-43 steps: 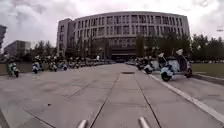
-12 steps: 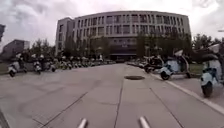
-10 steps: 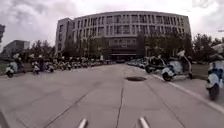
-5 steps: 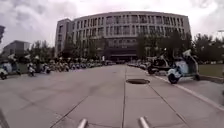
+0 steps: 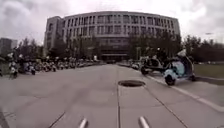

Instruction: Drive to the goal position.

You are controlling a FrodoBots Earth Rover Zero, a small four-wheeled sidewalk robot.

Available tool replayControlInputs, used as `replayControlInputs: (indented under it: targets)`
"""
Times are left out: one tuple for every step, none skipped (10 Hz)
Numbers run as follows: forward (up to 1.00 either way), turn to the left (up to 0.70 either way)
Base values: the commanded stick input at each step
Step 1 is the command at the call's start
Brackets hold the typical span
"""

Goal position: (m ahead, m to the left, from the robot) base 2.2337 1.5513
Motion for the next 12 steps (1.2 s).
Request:
replayControlInputs:
  targets:
    - [0.70, 0.00]
    - [0.70, 0.00]
    - [0.70, 0.00]
    - [0.70, 0.00]
    - [0.70, 0.00]
    - [0.70, 0.00]
    - [0.70, 0.00]
    - [0.70, 0.00]
    - [0.70, 0.00]
    - [0.70, 0.00]
    - [0.70, 0.00]
    - [0.70, 0.00]
